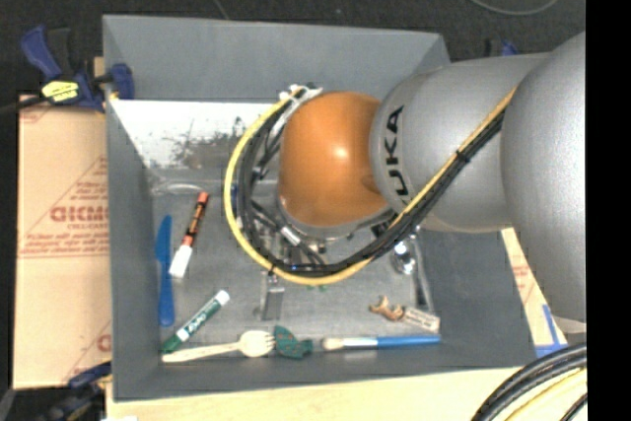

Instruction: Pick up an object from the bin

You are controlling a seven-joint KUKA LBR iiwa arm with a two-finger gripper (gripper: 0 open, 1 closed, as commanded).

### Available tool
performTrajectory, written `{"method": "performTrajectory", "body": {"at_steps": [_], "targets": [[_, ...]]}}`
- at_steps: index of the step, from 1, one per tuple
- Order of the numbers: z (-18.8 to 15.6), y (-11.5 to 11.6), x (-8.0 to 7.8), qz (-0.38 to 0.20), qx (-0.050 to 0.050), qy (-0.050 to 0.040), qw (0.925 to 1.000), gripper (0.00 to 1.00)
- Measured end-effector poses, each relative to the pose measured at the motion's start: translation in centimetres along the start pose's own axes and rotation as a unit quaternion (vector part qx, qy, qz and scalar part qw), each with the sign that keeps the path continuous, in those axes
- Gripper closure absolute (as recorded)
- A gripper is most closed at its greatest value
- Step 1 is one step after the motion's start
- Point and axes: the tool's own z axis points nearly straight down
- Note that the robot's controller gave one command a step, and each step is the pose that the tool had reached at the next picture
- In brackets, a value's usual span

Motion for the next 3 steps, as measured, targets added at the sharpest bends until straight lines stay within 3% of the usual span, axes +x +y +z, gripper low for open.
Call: {"method": "performTrajectory", "body": {"at_steps": [1, 2, 3], "targets": [[-0.5, -0.1, -0.2, 0.003, -0.001, -0.0040, 1.0000, 0.00], [9.0, -2.9, -8.0, -0.004, 0.000, -0.0042, 1.0000, 0.00], [8.6, -3.2, -8.3, 0.070, -0.003, -0.0085, 0.9975, 0.00]]}}
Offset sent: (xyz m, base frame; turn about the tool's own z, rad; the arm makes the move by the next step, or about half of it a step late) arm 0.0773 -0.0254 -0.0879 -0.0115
